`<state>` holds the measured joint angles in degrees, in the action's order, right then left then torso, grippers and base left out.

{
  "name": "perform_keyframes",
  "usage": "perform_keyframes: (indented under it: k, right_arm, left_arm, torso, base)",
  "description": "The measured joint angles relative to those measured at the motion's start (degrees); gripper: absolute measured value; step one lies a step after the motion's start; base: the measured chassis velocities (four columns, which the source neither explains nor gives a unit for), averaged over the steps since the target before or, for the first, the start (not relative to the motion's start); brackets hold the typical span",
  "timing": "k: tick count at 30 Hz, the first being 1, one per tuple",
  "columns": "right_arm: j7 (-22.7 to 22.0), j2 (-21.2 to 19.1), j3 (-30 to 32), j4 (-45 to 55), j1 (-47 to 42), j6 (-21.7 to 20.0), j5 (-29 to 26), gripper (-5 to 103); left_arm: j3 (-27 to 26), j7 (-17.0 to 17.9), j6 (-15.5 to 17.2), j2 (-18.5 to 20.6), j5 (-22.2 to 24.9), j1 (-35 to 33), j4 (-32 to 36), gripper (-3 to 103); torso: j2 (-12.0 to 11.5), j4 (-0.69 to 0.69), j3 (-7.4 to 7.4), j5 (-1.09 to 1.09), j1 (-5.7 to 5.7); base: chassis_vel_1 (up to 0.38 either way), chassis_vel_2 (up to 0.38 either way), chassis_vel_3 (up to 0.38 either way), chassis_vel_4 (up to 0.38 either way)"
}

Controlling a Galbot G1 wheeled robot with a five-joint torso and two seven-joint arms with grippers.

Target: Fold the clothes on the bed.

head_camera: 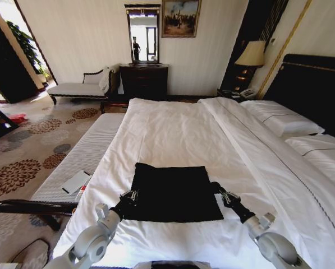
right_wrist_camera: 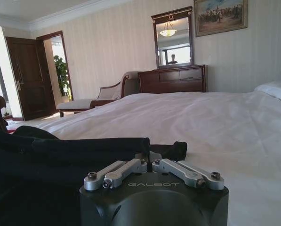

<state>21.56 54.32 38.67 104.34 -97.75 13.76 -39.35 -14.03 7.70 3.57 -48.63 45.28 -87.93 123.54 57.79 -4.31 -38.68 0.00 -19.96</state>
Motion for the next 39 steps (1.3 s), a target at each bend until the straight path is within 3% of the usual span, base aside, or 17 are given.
perform_keyframes:
  k: [39]
  right_arm:
    - [1.17, 4.67, -0.28, -0.37, -5.56, 2.75, 5.65, 0]
  left_arm:
    - [-5.02, -2.59, -3.63, -2.09, -5.00, -10.82, 0.15, 1]
  torso:
    - [0.00, 0.00, 0.00, 0.00, 0.00]
  base:
    - [0.000, 0.000, 0.000, 0.000]
